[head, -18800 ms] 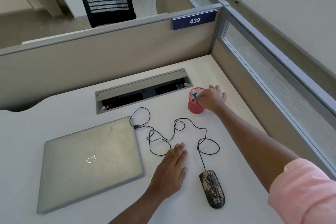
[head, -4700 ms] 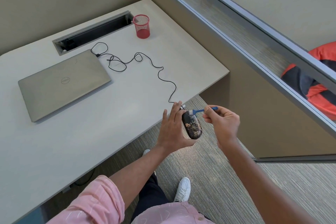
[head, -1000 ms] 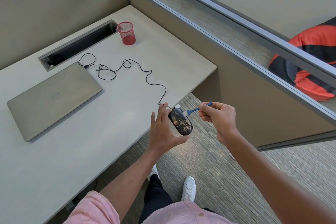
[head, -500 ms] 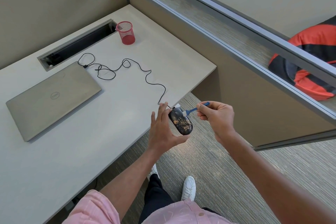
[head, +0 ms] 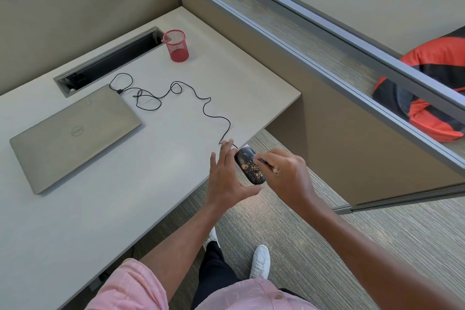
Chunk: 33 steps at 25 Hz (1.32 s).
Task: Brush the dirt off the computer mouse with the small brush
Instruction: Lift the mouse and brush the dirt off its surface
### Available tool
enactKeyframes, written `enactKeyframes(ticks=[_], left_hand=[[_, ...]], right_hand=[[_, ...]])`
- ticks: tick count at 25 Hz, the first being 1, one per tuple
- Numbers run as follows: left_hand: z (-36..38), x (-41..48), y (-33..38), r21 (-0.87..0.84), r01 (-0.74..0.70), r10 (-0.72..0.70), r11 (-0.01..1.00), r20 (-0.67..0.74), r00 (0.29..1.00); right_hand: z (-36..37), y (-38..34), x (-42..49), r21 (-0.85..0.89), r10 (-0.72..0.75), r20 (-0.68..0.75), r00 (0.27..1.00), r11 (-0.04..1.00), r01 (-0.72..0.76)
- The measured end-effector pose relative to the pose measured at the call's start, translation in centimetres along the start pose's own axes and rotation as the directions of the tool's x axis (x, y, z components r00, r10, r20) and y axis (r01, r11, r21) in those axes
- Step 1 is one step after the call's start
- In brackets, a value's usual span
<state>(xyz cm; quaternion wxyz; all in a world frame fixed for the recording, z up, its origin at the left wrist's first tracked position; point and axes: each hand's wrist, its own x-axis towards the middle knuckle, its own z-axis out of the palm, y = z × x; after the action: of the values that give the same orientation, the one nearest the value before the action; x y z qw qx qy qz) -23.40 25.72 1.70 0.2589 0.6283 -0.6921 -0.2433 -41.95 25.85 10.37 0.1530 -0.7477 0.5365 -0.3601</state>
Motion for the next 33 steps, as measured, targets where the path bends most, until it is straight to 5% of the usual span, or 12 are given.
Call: enactKeyframes(ticks=[33], left_hand=[[0.7,0.5,1.3,0.073,-0.01,0.007,0.997,0.042,0.999]], right_hand=[[0.0,1.1,-1.0,-0.002,-0.083,-0.03,0.996,0.997,0.083]])
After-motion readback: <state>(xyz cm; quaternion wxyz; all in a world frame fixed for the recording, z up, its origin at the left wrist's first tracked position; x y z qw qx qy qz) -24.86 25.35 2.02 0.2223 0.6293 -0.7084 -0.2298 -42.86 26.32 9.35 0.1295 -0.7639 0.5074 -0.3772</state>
